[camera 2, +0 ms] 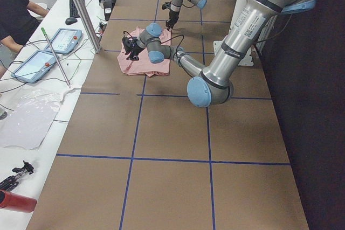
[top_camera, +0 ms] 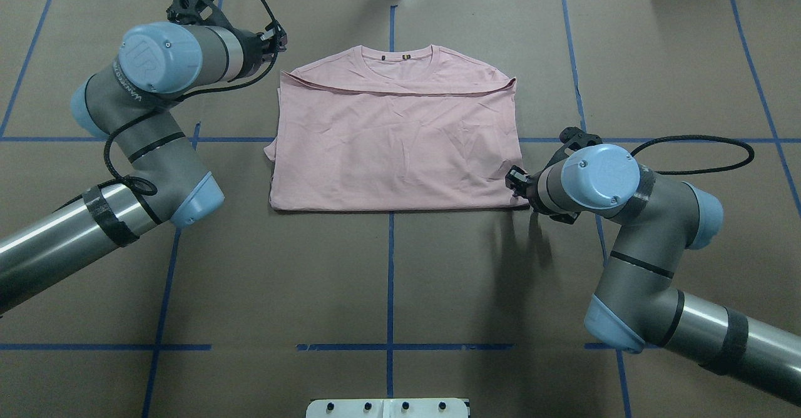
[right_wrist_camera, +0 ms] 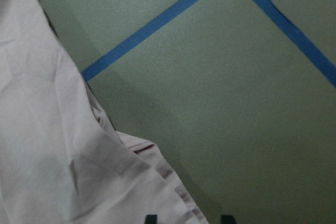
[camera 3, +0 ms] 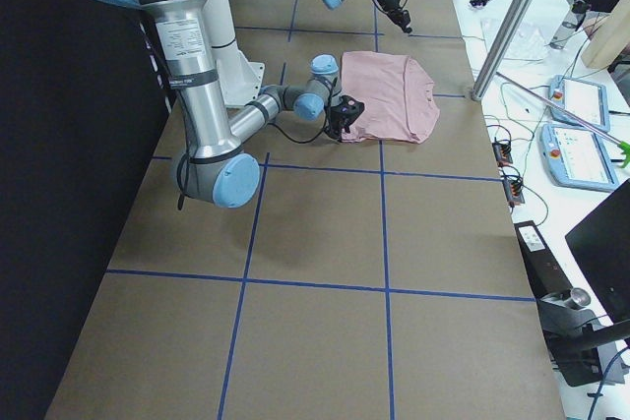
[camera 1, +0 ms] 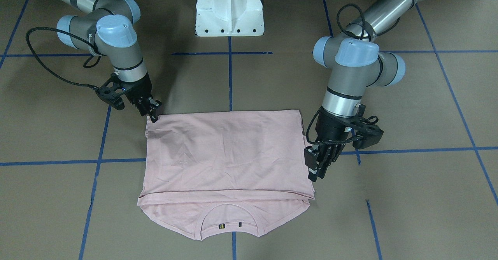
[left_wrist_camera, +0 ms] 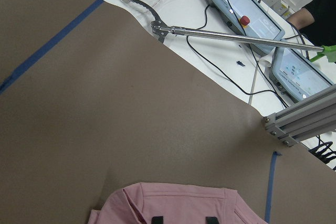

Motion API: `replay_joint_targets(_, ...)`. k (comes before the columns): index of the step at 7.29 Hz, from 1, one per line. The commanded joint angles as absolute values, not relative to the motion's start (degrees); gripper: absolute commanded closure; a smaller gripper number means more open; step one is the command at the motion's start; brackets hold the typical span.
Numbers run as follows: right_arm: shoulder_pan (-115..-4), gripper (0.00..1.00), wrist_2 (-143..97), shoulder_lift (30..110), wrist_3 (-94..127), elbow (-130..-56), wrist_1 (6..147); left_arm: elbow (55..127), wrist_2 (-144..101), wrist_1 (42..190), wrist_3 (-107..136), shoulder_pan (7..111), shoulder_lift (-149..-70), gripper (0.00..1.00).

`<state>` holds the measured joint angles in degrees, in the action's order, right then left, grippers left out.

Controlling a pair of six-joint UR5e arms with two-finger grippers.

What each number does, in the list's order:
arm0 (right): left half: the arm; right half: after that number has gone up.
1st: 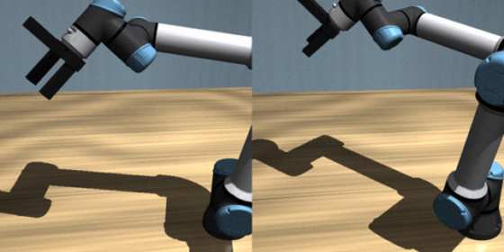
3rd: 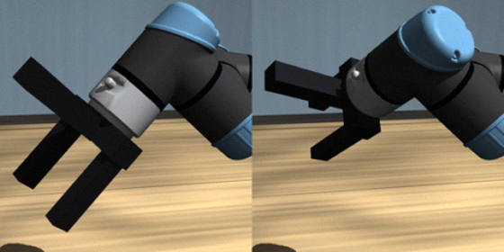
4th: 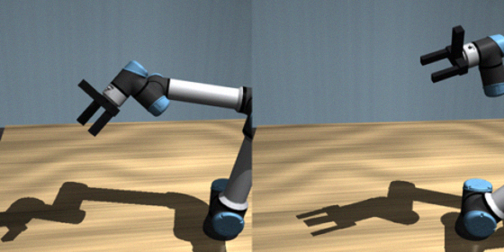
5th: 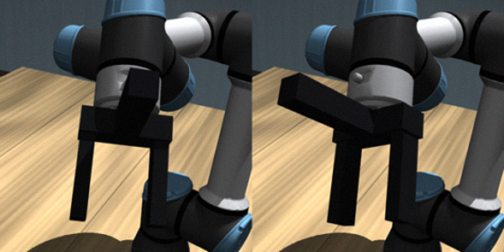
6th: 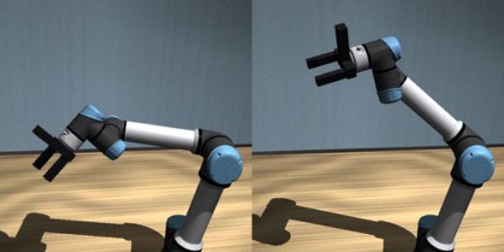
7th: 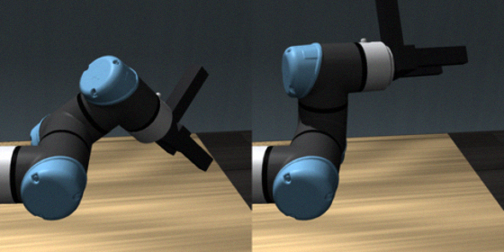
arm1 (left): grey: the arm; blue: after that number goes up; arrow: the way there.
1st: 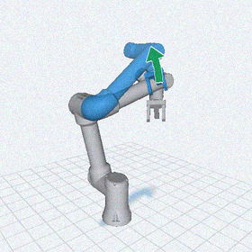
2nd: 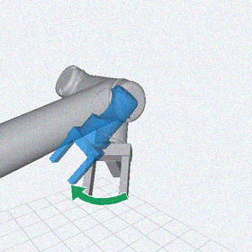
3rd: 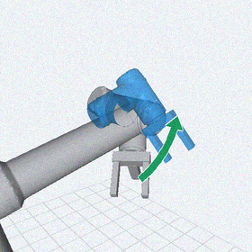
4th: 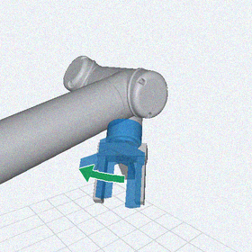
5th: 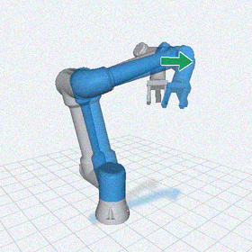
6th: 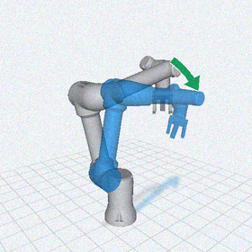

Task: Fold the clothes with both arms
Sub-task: 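Move the right gripper to the folded shirt's near corner and grasp, then drag the folded shirt with the right gripper, rotating it on the table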

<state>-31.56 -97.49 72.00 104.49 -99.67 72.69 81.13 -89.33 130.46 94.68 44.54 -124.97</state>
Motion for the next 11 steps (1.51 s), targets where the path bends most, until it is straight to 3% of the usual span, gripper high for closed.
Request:
replay_joint_targets(1, -31.6, 1.0, -97.6, 72.1, 104.4, -99.7, 72.8, 81.0, -89.2, 130.4, 94.5, 44.8, -124.9, 0.62)
replay_joint_targets(4, -31.6, 1.0, -97.8, 72.7, 104.3, -101.4, 72.7, 81.0, -89.2, 130.2, 94.3, 44.9, -124.8, 0.62)
replay_joint_targets(6, -31.6, 1.0, -102.9, 81.5, 104.4, -114.4, 72.7, 81.4, -89.2, 130.3, 95.0, 44.9, -124.9, 0.62)
replay_joint_targets(8, -24.6, 1.0, -107.6, 89.2, 104.5, -125.4, 72.6, 84.0, -89.6, 130.1, 95.1, 44.9, -124.7, 0.62)
replay_joint_targets(11, -6.8, 1.0, -111.3, 90.8, 121.5, -129.4, 72.2, 94.0, -95.9, 129.7, 99.7, 42.7, -121.1, 0.56)
